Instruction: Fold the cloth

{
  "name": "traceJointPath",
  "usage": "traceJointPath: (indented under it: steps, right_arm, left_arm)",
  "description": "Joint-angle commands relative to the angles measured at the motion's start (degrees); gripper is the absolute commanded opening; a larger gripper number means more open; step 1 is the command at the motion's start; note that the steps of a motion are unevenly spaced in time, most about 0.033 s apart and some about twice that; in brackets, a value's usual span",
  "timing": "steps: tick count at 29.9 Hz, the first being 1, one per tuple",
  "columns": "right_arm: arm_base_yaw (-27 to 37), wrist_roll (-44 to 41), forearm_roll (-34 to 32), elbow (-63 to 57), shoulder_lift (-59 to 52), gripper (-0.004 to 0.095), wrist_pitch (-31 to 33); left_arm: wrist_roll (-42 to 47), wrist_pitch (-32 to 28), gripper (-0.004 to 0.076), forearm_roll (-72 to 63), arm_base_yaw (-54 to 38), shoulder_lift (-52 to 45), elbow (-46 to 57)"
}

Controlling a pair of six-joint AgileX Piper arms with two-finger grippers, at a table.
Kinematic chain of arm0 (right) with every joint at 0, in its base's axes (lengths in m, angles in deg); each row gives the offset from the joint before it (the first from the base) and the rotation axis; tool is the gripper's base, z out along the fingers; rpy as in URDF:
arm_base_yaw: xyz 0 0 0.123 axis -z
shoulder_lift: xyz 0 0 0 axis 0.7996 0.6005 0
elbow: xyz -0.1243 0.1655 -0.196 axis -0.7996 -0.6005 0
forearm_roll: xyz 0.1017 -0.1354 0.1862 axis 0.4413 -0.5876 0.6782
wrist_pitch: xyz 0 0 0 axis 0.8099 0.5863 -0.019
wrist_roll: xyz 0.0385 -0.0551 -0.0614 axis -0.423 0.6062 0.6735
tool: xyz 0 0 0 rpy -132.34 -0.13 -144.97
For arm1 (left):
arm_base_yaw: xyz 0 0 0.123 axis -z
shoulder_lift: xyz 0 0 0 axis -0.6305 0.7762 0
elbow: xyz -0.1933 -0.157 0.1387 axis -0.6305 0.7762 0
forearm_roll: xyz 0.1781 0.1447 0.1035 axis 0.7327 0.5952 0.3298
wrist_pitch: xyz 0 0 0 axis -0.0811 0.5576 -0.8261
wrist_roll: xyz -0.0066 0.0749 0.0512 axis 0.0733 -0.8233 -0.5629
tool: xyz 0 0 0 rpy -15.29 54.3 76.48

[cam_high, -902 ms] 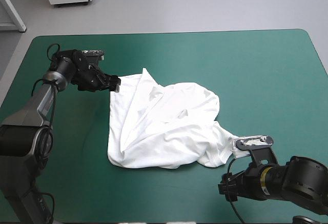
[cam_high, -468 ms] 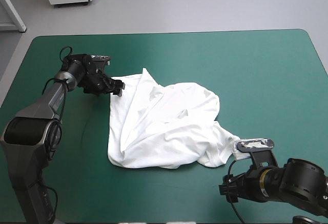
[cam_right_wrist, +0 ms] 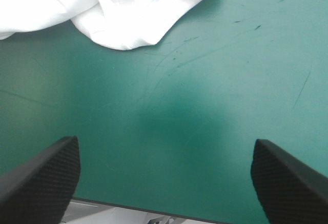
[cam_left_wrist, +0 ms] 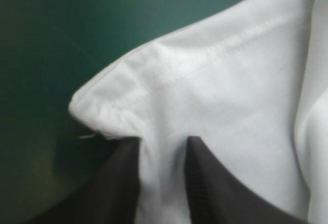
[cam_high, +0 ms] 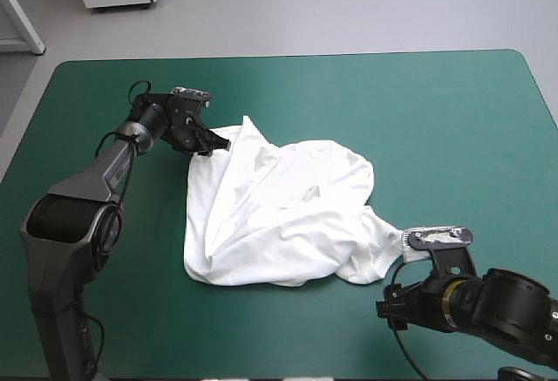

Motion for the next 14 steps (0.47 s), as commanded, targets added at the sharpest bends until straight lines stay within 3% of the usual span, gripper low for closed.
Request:
traceJointPath:
  steps: [1,9,14]
  right_arm:
    - [0.3,0.0,-3.8,1.4,2.8,0.0831,-1.6]
    - [1.2,0.8,-7.9,1.4,15.1,0.0805,-10.2]
    - [10.3,10.0,0.4,1.4,21.4,0.0723,-18.6]
  left_arm:
    - [-0.1,5.1,-0.0005,-4.3,1.1,2.3,1.1]
    - [-1.4,4.0,-0.0009,-4.3,1.1,0.3,1.0]
    - [-1.5,5.9,-0.0009,-2.1,1.1,-0.7,-0.2]
